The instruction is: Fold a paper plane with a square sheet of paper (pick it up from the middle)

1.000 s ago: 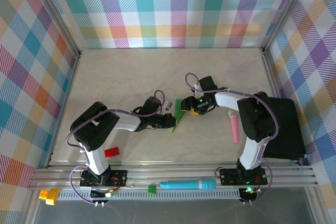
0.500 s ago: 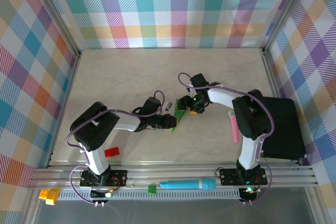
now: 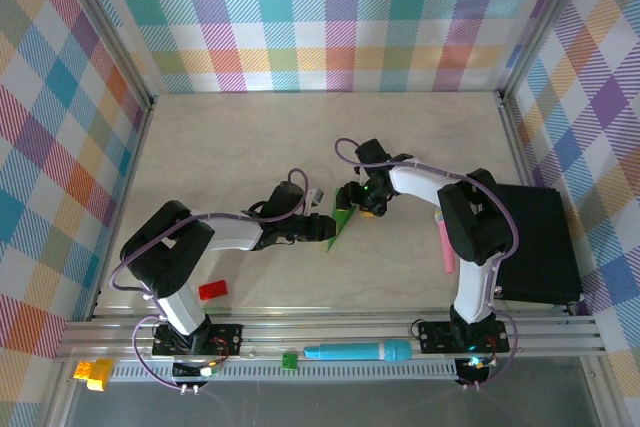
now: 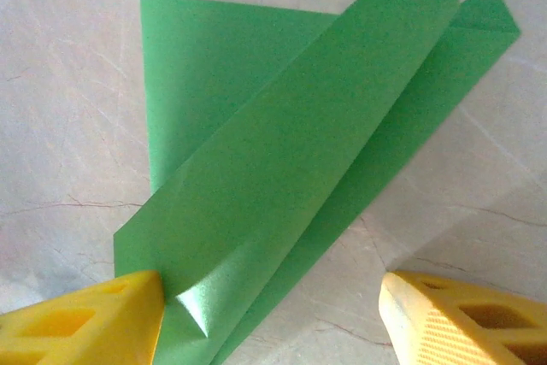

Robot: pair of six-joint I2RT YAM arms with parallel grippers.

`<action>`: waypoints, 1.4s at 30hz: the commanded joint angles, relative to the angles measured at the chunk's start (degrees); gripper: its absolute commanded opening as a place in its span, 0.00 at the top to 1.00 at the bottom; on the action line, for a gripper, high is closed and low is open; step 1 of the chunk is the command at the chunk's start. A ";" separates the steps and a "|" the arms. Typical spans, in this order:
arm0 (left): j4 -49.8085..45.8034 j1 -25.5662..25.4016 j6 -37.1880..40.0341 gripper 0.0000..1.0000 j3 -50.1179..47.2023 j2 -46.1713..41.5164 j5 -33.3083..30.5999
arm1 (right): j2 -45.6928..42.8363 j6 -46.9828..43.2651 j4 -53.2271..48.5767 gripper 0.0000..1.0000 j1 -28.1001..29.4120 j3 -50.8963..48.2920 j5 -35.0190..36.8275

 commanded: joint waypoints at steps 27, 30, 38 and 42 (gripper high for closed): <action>-11.74 0.32 -1.01 0.77 5.25 6.20 -4.53 | 9.38 1.74 -0.18 0.33 1.16 -3.08 3.11; -12.53 0.32 -0.96 0.79 5.54 6.93 -4.80 | 9.29 1.81 -0.15 0.33 1.15 -3.26 3.05; -13.51 0.32 -0.76 0.81 6.33 7.51 -5.17 | 7.52 2.10 -0.40 0.35 1.10 -3.53 3.03; -14.35 0.32 -0.44 0.81 6.50 7.68 -5.39 | 6.41 2.18 -0.23 0.37 1.10 -3.62 3.18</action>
